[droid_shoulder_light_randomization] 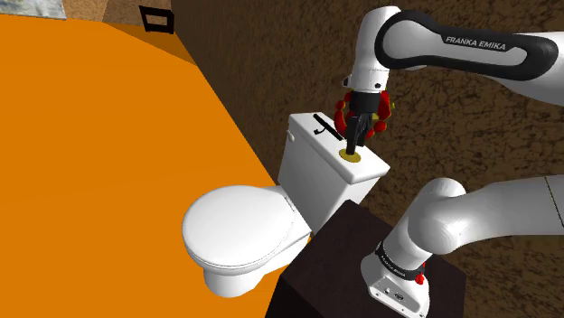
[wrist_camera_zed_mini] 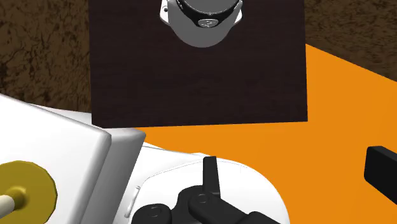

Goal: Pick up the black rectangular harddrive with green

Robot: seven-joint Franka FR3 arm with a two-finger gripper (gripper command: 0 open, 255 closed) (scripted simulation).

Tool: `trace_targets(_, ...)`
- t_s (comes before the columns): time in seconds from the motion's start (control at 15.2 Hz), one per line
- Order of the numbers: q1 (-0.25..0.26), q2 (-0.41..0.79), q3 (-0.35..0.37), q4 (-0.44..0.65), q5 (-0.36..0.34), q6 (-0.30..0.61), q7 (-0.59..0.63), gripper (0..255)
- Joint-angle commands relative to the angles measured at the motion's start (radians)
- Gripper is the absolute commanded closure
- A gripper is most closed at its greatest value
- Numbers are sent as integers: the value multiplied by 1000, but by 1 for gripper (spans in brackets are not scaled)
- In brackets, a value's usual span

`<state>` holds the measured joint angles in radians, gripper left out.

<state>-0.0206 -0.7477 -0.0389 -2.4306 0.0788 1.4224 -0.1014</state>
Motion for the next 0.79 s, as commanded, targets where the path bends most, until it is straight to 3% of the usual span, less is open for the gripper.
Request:
trace_targets(0.0, 0, 0, 0, 0, 0, 0, 0, 0)
trace_targets(0.73, -93, 325, 62, 65, -243, 292, 136, 0)
